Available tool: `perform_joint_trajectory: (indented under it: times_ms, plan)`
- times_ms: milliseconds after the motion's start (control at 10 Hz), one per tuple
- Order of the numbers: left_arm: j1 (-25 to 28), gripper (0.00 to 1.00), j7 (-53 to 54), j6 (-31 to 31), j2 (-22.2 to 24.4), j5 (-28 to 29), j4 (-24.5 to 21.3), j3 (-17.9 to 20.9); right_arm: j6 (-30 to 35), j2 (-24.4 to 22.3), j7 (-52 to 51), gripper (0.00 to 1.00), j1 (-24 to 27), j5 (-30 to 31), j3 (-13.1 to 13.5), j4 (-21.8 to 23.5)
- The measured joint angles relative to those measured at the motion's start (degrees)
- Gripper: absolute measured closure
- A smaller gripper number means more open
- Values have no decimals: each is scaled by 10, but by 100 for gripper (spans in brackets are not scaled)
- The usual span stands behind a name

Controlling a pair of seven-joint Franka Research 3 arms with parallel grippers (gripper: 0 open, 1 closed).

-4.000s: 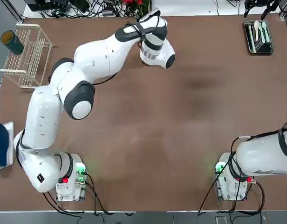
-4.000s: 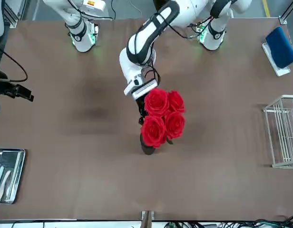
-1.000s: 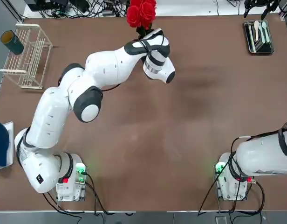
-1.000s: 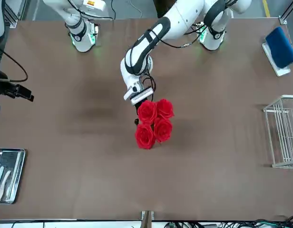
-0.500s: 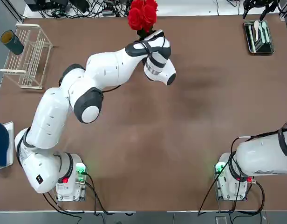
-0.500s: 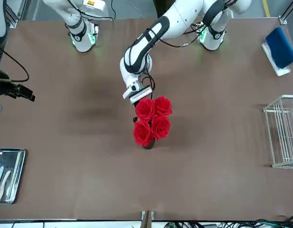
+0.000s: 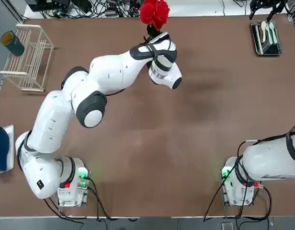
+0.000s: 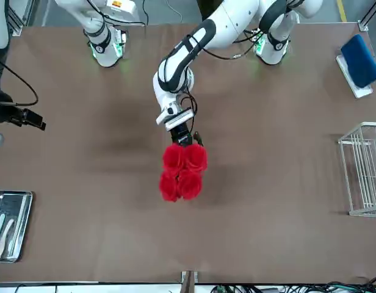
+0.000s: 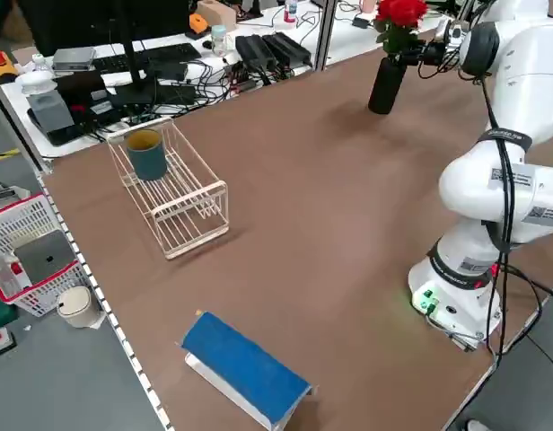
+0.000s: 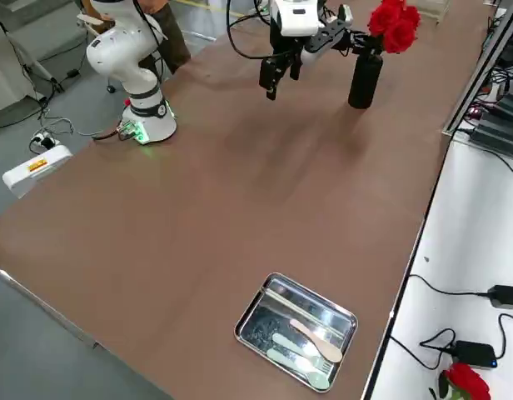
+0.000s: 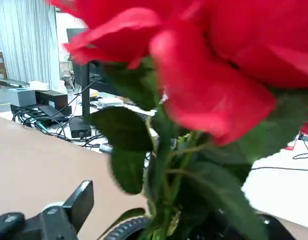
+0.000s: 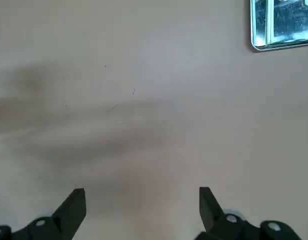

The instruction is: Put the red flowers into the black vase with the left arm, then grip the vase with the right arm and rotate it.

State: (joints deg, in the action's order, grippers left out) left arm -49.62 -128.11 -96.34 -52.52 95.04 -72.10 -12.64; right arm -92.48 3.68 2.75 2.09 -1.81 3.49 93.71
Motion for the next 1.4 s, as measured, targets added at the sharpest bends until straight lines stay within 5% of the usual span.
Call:
perform_joint_trajectory:
  times_ms: [600,1400]
  plan:
    - [-4,0,-8,0,0,0,3,1,0,0,0,0,0,0,0,0]
    - [-42,1,-19,18,0,0,10,-1,0,0,0,0,-1,0,0,0]
